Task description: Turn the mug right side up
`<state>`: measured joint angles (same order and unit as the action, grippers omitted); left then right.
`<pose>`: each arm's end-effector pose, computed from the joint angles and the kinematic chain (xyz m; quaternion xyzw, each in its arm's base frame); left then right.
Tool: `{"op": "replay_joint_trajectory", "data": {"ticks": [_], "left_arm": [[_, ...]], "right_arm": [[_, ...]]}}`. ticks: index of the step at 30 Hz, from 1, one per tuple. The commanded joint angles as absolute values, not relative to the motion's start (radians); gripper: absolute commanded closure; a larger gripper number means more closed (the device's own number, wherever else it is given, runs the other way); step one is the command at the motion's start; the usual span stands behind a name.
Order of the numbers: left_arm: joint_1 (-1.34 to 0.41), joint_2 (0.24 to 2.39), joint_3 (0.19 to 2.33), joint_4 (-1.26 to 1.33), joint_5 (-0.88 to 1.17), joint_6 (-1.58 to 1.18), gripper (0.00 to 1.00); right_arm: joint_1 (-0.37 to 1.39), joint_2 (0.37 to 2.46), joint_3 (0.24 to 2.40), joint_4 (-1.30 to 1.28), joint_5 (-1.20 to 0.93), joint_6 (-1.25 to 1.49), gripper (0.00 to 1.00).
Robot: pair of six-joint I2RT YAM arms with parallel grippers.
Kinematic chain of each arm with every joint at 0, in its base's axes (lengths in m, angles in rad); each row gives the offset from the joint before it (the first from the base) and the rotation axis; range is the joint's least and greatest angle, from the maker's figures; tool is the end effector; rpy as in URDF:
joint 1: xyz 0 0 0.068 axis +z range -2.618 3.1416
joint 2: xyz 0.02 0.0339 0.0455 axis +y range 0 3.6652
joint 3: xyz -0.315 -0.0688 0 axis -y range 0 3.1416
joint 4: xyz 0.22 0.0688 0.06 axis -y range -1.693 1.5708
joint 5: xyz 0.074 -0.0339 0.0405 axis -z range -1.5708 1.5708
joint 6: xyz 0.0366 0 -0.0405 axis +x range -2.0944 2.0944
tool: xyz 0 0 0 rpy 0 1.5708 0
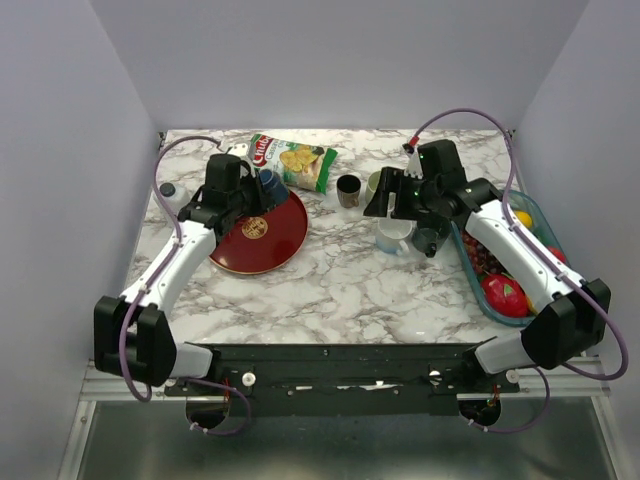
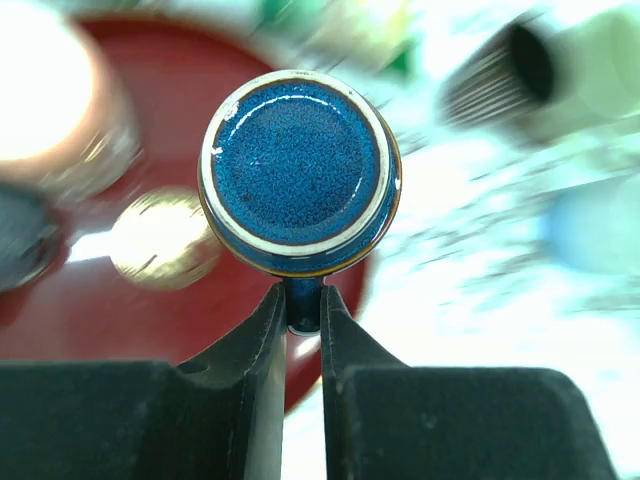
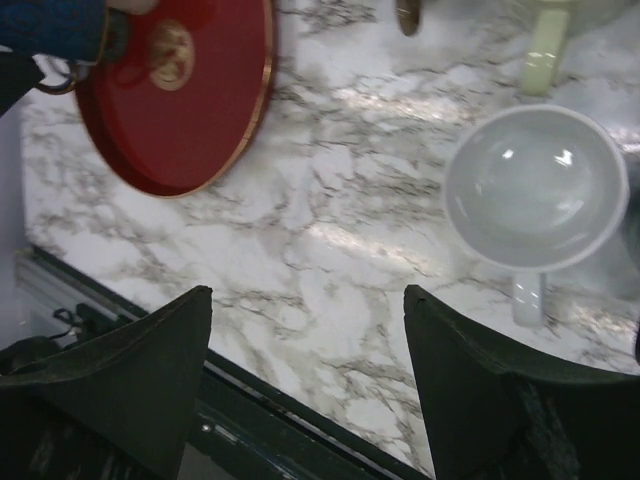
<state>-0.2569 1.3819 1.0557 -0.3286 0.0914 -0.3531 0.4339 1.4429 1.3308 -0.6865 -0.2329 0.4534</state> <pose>0.2662 -0.0734 0.3420 -0.0229 0.8959 -0.1717 0.4090 0.2520 0.1261 0.3824 -0.0348 0.9205 0.2578 0.2916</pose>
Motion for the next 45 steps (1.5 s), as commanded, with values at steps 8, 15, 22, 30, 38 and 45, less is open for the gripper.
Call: {"op": "replay_joint_trajectory", "data": {"ticks": [8,15,22,30,38,45], "left_arm": [[-0.296,1.197,1.115,0.270,0.488,-0.883,1.00],[-0.371,1.213,1.164,0.480,0.462,-1.060,1.00],[-0.417,1.258,1.203,0.644,0.466,-1.149,1.00],[-0.434,1.279,1.223,0.683,0.459,-1.157,1.00],[-0.442,1.299,1.242,0.699,0.477,-1.154,1.00],[-0.446,1.313,1.252,0.707,0.491,-1.154,1.00]], "right_arm": [[0.439,1.387,1.434,-0.214,-0.673,0.603,0.17],[0.439,1.402,1.450,0.098,-0.759,0.770,0.26],[0.439,1.431,1.480,0.296,-0.776,0.905,0.33],[0.439,1.447,1.485,0.416,-0.799,1.005,0.38],[0.440,1.480,1.502,0.396,-0.782,1.023,0.38],[0.440,1.497,1.494,0.420,-0.762,1.048,0.48]]}}
